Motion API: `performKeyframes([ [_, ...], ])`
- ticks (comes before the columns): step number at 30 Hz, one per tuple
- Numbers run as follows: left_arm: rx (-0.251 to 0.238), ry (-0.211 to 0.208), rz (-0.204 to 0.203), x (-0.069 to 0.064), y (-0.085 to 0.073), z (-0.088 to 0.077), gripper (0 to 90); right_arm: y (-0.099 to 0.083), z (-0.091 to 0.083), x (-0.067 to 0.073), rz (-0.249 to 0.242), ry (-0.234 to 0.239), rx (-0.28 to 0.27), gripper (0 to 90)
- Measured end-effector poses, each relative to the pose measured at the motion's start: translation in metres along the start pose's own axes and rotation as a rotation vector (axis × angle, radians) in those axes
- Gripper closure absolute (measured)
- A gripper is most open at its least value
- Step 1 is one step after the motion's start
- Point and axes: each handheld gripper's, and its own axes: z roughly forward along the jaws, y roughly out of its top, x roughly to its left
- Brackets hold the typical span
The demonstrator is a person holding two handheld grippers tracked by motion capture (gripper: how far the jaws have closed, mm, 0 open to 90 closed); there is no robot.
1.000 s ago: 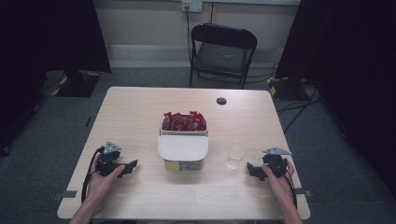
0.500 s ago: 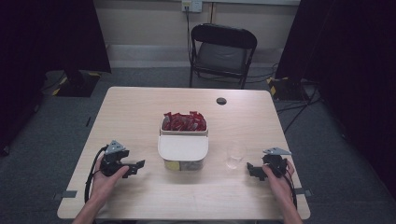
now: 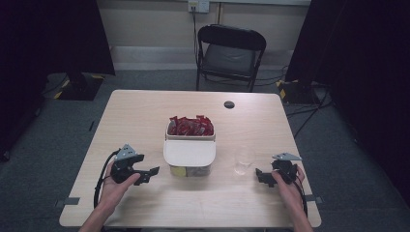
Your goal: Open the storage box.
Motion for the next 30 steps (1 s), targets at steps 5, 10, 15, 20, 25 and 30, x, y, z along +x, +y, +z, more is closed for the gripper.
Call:
performKeyframes([
  [5,-0.004,-0.022,0.009,-0.004,0.001,0.002,17.0,0.000,0.000,0.000,0.000,0.000,0.000,0.0],
  [10,-0.004,-0.043,0.011,-0.010,0.005,0.003,17.0,0.000,0.000,0.000,0.000,0.000,0.000,0.0],
  [15,-0.002,-0.066,0.020,-0.015,0.008,0.005,17.0,0.000,0.000,0.000,0.000,0.000,0.000,0.0],
  [20,0.008,-0.089,0.034,-0.024,0.013,0.012,17.0,0.000,0.000,0.000,0.000,0.000,0.000,0.0],
  [25,0.004,-0.086,0.043,-0.027,0.017,0.015,17.0,0.000,0.000,0.000,0.000,0.000,0.000,0.0],
  [30,-0.004,-0.138,0.000,-0.025,0.026,0.018,16.9,0.000,0.000,0.000,0.000,0.000,0.000,0.0],
])
